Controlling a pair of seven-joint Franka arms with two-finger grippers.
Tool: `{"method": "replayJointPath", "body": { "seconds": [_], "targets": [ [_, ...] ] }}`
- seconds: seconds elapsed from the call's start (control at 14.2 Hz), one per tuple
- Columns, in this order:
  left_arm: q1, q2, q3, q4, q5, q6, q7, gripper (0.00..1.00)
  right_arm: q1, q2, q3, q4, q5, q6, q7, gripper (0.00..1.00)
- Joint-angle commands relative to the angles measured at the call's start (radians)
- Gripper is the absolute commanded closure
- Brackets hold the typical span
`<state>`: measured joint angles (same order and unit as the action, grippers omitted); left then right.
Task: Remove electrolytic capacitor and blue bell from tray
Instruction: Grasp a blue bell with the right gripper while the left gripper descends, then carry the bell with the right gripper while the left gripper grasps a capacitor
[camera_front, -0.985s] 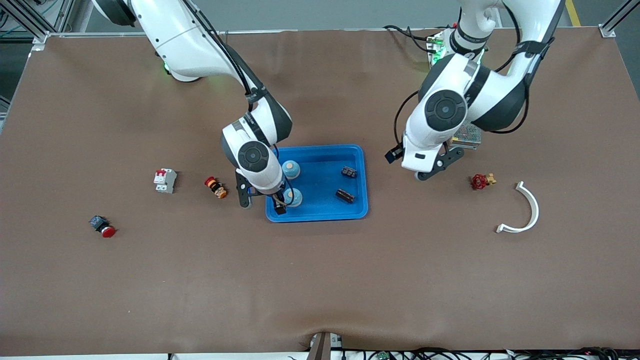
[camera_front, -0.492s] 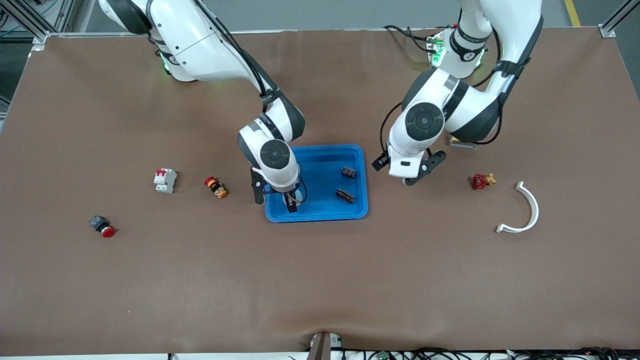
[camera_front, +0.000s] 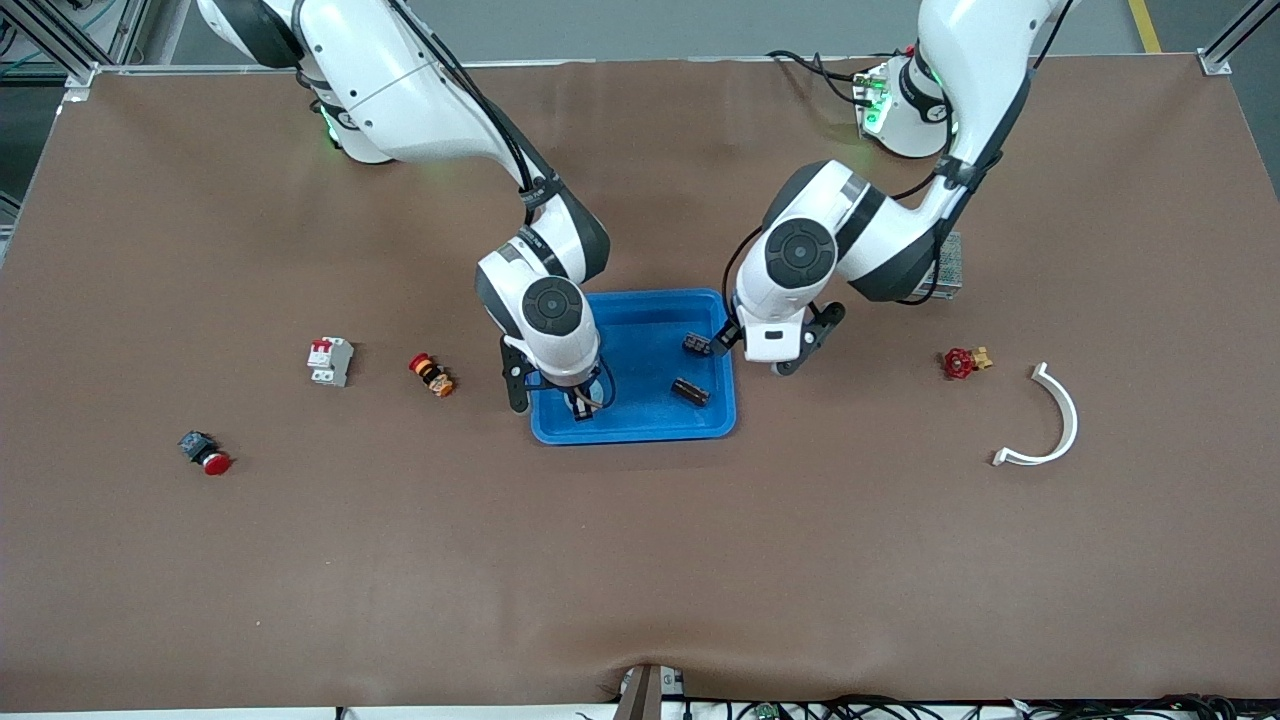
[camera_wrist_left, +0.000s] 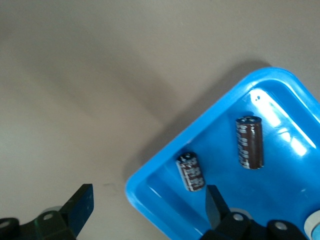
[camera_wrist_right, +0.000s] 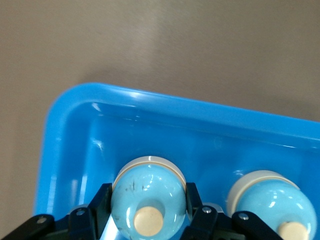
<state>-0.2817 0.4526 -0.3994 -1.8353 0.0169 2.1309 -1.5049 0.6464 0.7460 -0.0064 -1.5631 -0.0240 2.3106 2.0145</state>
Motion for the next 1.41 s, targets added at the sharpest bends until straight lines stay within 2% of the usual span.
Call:
{"method": "replayJointPath", "body": {
  "seconds": [0.0,0.07,0.28,0.42,0.63,0.84,1.06,1.2,1.34],
  "targets": [
    [-0.034,0.040,0.004,0.010,0.014,0.075,-0.092,0.06,-0.054,-0.010,0.014,0.060,-0.007,-0.077,-0.082,1.00],
    [-0.043,0.058,0.004,0.011,0.024,0.095,-0.127,0.07,-0.065,-0.020,0.016,0.080,-0.005,-0.149,-0.206,1.00],
    [-0.076,0.119,0.004,0.027,0.124,0.153,-0.298,0.19,-0.115,-0.060,0.011,0.123,0.024,-0.336,-0.686,1.00],
    [-0.086,0.165,0.004,0.050,0.197,0.161,-0.398,0.27,-0.177,-0.111,0.011,0.112,0.029,-0.416,-0.959,1.00],
    [-0.108,0.207,0.005,0.076,0.225,0.161,-0.454,0.32,-0.261,-0.169,0.005,0.091,0.015,-0.465,-1.260,1.00],
    [-0.116,0.224,0.005,0.077,0.230,0.182,-0.460,0.39,-0.352,-0.249,0.002,-0.003,-0.043,-0.421,-1.523,1.00],
    [-0.123,0.241,0.008,0.077,0.230,0.202,-0.474,0.46,-0.433,-0.315,0.002,-0.141,-0.074,-0.295,-1.699,1.00],
    [-0.123,0.248,0.008,0.077,0.232,0.204,-0.472,0.58,-0.487,-0.352,0.002,-0.250,-0.106,-0.185,-1.787,1.00],
    [-0.122,0.251,0.010,0.079,0.247,0.205,-0.472,0.75,-0.537,-0.379,0.002,-0.334,-0.116,-0.094,-1.873,1.00]
  ]
}}
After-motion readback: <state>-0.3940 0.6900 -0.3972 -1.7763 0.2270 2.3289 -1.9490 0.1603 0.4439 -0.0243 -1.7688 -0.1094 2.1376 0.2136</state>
